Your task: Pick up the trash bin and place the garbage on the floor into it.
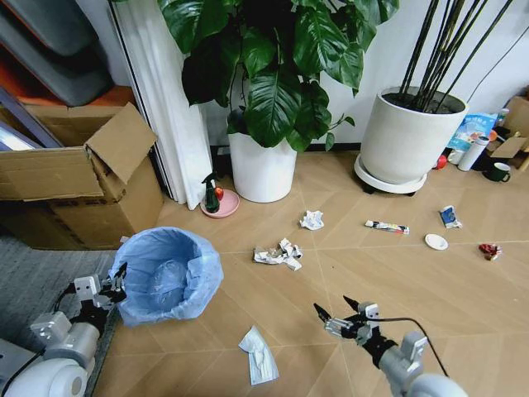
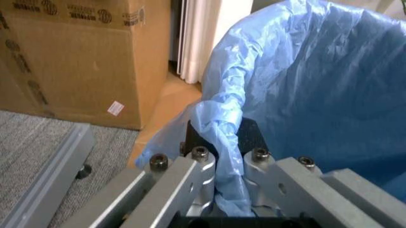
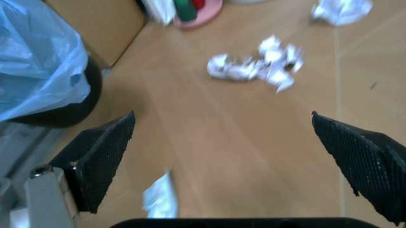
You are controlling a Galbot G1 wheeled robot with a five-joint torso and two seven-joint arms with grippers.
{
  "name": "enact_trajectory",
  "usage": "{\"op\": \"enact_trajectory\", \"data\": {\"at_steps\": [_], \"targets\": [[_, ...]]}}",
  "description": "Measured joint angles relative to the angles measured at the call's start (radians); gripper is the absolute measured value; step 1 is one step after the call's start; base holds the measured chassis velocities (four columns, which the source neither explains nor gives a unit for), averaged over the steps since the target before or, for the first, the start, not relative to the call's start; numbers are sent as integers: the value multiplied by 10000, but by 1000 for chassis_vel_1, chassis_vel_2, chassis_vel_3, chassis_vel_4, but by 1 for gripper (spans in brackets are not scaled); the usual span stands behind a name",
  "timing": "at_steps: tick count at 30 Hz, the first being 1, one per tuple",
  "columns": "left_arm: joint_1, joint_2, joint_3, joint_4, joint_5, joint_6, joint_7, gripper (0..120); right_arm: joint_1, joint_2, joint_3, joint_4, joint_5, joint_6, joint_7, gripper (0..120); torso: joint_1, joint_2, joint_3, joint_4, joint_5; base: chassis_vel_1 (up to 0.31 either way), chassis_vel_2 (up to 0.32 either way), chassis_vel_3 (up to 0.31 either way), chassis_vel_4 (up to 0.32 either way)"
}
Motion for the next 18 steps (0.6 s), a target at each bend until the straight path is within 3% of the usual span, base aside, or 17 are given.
{"op": "enact_trajectory", "data": {"at_steps": [7,11,14,18], "targets": [[8,-10,-24,144,18,-15,39,0,580,-1280,-445,-173,2238,-958,-767,100,0,0,0,-1,3,0,0,0,0],[42,-72,-104,198,51,-71,68,0,1219,-1797,-1139,-413,2649,-1205,-1142,100,0,0,0,-3,3,0,0,0,0],[86,-140,-158,209,64,-95,75,0,1823,-1869,-1769,-584,2960,-1338,-1219,100,0,0,-1,-1,4,0,0,0,0],[198,-314,-283,321,168,-176,88,0,3352,-1425,-3472,-1327,3147,-1479,-1248,100,1,0,0,-2,8,0,0,0,0]]}}
